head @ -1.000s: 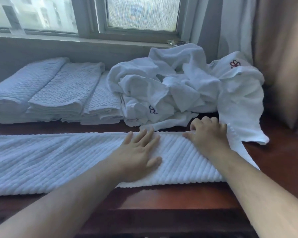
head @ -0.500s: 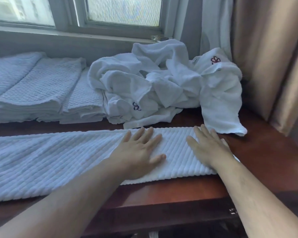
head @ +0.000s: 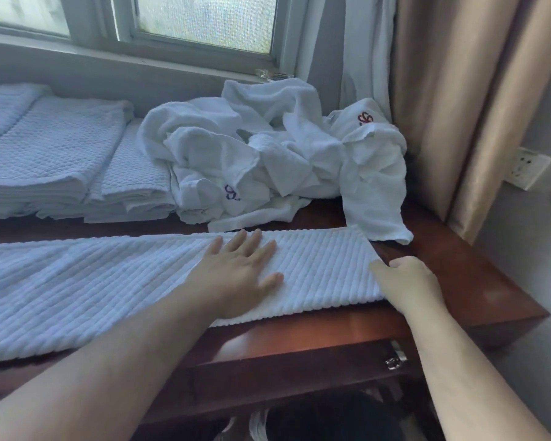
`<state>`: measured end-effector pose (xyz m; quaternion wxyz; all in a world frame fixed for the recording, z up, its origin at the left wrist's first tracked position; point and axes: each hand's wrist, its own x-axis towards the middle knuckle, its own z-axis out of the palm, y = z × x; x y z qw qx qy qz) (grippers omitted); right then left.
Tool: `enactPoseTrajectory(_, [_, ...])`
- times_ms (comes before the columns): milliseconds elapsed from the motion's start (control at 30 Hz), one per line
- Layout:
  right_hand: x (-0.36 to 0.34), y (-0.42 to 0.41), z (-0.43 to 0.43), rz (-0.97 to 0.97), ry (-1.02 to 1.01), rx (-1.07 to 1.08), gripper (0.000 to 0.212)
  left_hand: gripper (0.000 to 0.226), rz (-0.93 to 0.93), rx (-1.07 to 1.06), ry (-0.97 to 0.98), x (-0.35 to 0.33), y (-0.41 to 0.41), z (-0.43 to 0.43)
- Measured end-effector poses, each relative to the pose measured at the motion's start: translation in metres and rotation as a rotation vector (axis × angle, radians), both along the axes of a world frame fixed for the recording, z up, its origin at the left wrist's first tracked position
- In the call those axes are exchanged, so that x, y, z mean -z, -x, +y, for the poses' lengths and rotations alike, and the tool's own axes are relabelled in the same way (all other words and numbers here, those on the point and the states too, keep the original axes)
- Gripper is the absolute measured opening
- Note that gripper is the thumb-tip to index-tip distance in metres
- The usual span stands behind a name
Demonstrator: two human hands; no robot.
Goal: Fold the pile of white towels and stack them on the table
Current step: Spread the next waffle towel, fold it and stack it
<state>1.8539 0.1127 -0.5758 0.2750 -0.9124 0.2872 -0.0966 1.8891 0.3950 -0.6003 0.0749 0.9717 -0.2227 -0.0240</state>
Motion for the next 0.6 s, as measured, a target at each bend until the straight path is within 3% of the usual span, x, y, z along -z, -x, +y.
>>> enactPoseTrajectory(233, [-0.022, -0.002, -0.008, 0.184, -0.268, -0.038, 0.055, 0.071, -0.014, 0.008, 0.002, 0.002, 0.004, 0.004])
enactPoseTrajectory(333, [-0.016, -0.001, -0.01, 0.059, -0.418, -0.02, 0.042, 0.071, -0.024, 0.008, 0.013, 0.003, 0.005, 0.004])
enactPoseTrajectory(400, [-0.012, 0.0, -0.01, -0.102, -0.703, -0.059, 0.026, 0.071, -0.029, 0.008, 0.026, 0.004, 0.005, 0.004])
enactPoseTrajectory(500, [-0.002, 0.007, -0.001, -0.271, -1.103, -0.215, 0.027, 0.071, -0.04, 0.006, 0.056, 0.006, 0.003, 0.005])
enactPoseTrajectory(600, [0.01, 0.011, 0.016, -0.309, -1.141, -0.239, 0.029, 0.064, -0.075, 0.009, 0.11, 0.008, 0.003, 0.007])
